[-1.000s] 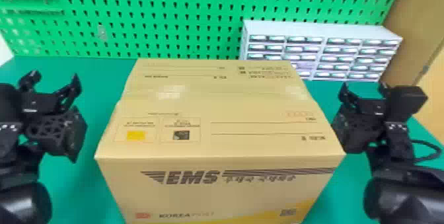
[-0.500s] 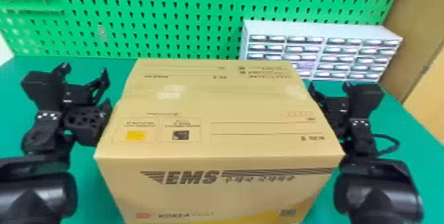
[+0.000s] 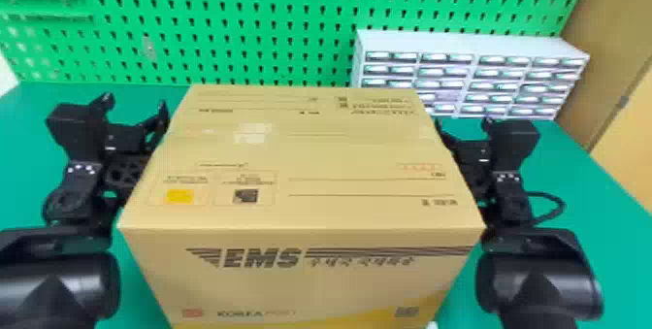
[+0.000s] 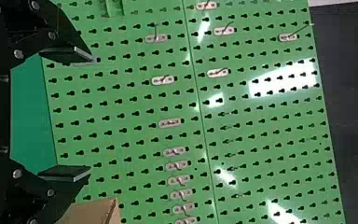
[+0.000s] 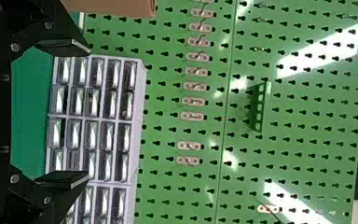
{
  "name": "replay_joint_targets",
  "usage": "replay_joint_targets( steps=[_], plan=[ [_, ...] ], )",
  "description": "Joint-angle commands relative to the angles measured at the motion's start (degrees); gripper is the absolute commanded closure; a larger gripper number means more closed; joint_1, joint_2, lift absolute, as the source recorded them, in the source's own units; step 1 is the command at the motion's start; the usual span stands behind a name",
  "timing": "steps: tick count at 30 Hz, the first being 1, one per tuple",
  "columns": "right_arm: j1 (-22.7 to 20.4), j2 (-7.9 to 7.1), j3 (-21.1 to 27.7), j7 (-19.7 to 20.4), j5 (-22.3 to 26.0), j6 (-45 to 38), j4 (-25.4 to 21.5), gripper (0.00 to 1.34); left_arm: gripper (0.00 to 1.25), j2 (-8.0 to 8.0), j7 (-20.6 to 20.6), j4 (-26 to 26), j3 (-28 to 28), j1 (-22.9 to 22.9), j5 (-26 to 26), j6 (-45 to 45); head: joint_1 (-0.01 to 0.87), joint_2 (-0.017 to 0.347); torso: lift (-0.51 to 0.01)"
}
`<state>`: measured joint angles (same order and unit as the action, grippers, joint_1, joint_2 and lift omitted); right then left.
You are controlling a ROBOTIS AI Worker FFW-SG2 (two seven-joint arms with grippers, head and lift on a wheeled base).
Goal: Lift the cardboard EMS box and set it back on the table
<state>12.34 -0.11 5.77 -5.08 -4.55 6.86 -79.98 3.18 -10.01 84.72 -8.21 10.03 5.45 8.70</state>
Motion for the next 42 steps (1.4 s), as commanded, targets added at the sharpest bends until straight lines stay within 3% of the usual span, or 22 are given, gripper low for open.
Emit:
replay_joint_targets(
  steps=[1, 19, 24, 29, 42],
  plan=[
    [0.0, 0.16, -0.6, 0.0, -0.1, 0.0, 0.1, 0.34, 0.40, -0.01, 0.0, 0.0, 0.1, 0.0, -0.2, 0.0, 0.678, -0.014, -0.096],
    [0.1, 0.16, -0.4, 0.0, 0.1, -0.2, -0.1, 0.34, 0.40, -0.01, 0.0, 0.1, 0.9, -0.1, -1.2, 0.1, 0.678, -0.014, -0.096],
    [0.2, 0.16, -0.1, 0.0, 0.2, -4.4, -3.4, 0.34, 0.40, -0.01, 0.1, 1.7, 0.7, 0.1, -1.5, -1.2, 0.678, -0.014, -0.096],
    [1.0, -0.95, -0.9, 0.0, 1.2, -6.4, -6.2, 0.34, 0.40, -0.01, 0.3, 3.6, 0.0, 0.9, -1.3, -2.9, 0.678, -0.014, -0.096],
    [2.6, -0.77, -1.6, 0.0, 0.8, -12.1, -12.7, 0.34, 0.40, -0.01, 2.2, 7.6, -1.0, 3.1, -1.5, -6.1, 0.678, -0.014, -0.096]
  ],
)
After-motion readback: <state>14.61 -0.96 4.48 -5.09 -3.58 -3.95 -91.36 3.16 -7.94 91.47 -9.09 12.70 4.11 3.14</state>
